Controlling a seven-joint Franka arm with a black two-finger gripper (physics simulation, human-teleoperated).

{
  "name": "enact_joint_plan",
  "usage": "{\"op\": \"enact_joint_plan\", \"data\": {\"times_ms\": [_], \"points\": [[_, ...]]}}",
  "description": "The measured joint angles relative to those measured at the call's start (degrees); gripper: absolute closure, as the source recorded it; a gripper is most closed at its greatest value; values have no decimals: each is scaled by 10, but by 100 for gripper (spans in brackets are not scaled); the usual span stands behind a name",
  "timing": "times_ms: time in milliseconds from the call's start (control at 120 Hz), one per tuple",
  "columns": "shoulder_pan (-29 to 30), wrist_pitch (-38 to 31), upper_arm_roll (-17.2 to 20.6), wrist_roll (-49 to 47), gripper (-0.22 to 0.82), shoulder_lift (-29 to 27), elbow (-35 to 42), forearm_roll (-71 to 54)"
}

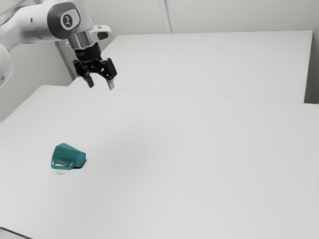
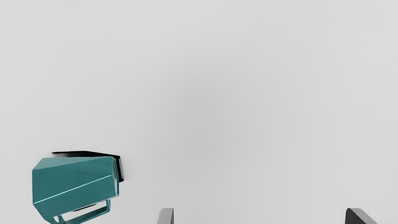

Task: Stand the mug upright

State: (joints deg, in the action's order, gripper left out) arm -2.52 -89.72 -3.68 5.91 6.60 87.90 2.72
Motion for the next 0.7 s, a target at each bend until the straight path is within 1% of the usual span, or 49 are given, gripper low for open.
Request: {"op": "enact_joint_plan", "data": {"times_ms": [208,567,700], "points": [[-1,-2,-6,-3,0,9,1,9],[2,3,-95,0,0,27,8,23],[2,11,-138,5,0,34,9,29]]}}
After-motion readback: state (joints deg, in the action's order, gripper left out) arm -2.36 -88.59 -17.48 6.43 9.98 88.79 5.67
